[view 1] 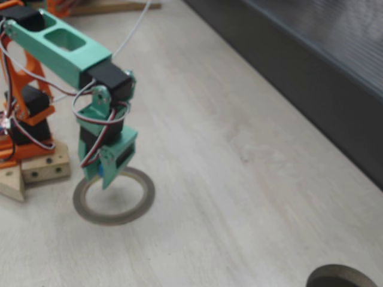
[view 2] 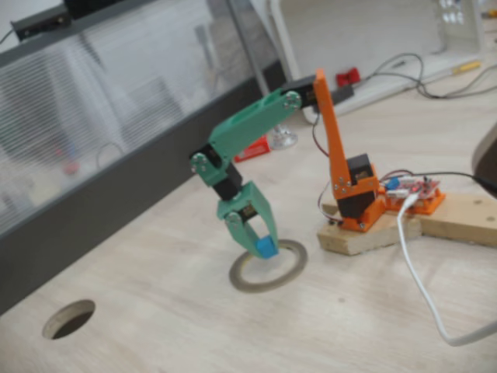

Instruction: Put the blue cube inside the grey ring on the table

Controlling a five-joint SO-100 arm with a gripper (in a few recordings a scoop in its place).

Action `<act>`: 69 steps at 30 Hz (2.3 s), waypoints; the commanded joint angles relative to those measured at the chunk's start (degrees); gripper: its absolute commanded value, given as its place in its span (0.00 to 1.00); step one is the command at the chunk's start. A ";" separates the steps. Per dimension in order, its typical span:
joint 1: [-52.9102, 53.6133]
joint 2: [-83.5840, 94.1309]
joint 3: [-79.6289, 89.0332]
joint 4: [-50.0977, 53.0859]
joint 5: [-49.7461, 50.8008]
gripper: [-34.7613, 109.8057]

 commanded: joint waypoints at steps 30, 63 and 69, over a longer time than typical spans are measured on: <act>0.97 5.36 11.95 -15.29 0.18 0.37; 0.88 5.19 11.95 -15.21 0.18 0.38; 0.88 5.27 11.95 -15.56 0.18 0.38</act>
